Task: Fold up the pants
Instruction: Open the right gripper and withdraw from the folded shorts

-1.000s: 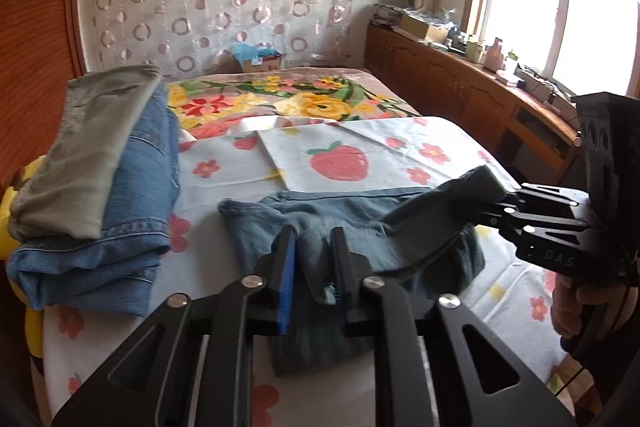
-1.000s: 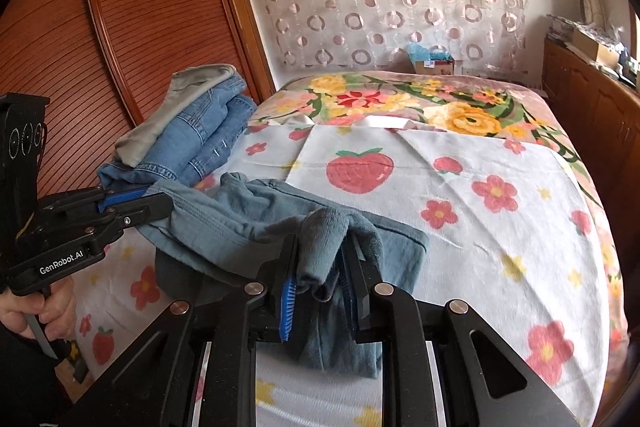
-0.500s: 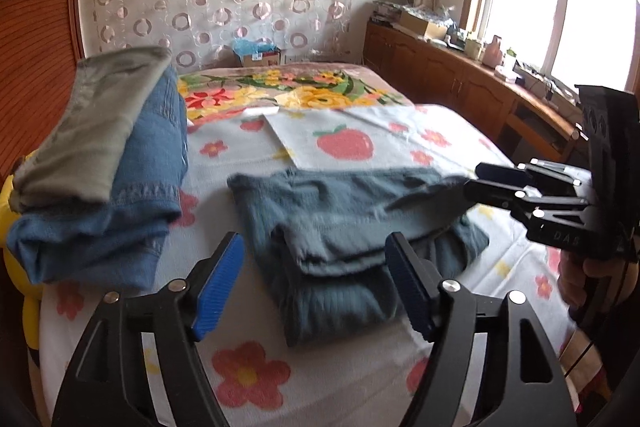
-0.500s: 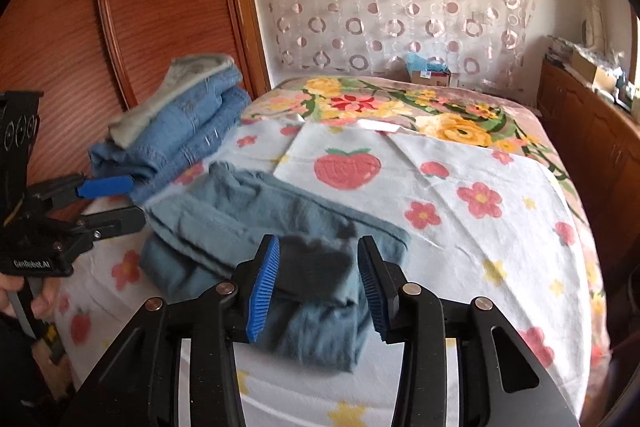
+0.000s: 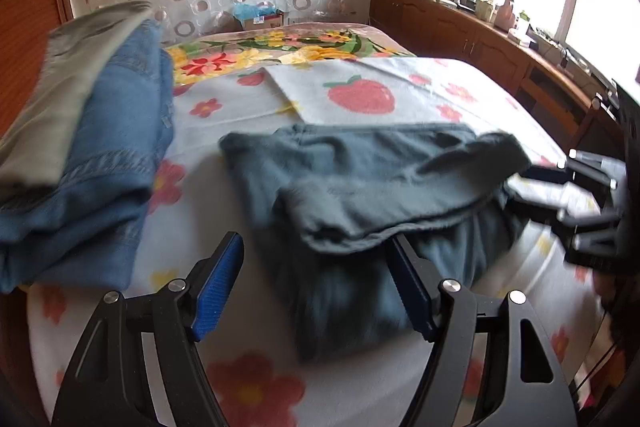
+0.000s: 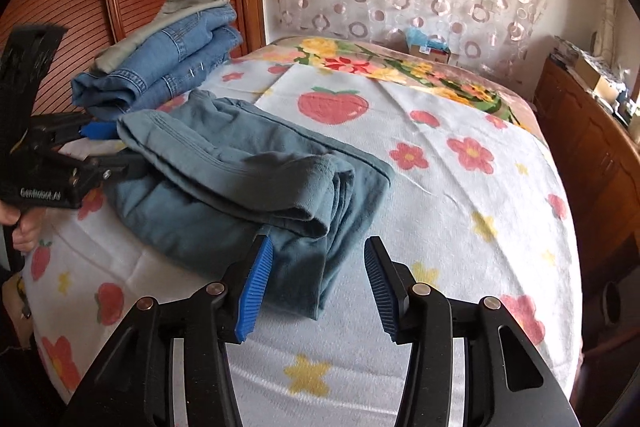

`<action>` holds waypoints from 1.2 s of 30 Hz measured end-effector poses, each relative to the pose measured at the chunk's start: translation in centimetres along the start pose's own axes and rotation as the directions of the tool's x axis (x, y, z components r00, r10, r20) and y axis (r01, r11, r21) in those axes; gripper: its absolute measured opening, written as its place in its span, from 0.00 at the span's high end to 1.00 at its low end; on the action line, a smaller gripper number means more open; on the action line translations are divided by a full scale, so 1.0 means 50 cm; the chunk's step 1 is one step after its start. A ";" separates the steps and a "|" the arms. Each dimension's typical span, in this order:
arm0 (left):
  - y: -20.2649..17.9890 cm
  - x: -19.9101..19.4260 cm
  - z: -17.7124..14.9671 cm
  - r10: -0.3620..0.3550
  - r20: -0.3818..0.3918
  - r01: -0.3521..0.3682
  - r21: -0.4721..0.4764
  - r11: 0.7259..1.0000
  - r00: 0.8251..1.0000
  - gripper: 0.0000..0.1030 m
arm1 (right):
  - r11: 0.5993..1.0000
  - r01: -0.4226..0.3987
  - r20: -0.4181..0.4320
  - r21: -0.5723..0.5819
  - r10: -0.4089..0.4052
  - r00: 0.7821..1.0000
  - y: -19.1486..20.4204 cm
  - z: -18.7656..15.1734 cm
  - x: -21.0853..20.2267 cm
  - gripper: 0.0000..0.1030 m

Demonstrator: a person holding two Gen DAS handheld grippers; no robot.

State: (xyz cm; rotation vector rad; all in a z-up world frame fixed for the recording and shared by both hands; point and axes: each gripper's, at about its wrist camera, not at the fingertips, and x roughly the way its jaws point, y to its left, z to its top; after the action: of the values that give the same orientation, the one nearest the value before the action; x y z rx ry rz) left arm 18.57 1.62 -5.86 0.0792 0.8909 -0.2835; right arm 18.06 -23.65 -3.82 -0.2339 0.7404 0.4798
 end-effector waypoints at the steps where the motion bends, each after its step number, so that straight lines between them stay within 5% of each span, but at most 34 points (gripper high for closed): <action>1: -0.003 0.009 0.010 0.006 -0.002 -0.006 0.006 1.000 1.000 0.28 | 1.000 -0.001 -0.002 0.000 0.001 1.000 -0.001 0.002 0.002 0.52; 10: 0.015 0.016 0.052 0.062 0.025 -0.061 -0.021 0.998 0.998 0.28 | 0.999 0.030 -0.031 -0.026 -0.031 0.999 -0.007 0.053 0.044 0.52; 20: 0.022 -0.020 0.037 0.043 0.061 -0.041 -0.031 0.999 0.997 0.28 | 0.996 0.077 0.003 0.043 -0.077 0.997 -0.047 0.122 0.104 0.52; 28: -0.007 -0.043 -0.010 0.008 0.063 -0.008 0.003 1.000 0.998 0.28 | 0.997 0.008 0.012 0.080 -0.009 1.000 -0.040 0.083 0.051 0.52; 36: -0.017 -0.047 -0.066 -0.005 0.036 0.004 0.017 1.000 0.999 0.28 | 0.996 -0.067 -0.007 0.065 0.068 0.998 -0.025 -0.029 -0.026 0.57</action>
State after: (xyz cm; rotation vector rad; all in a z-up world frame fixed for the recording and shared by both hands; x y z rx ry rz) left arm 14.42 1.91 -6.08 0.0878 0.8526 -0.2960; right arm 17.01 -25.68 -3.90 -0.1511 0.7733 0.5182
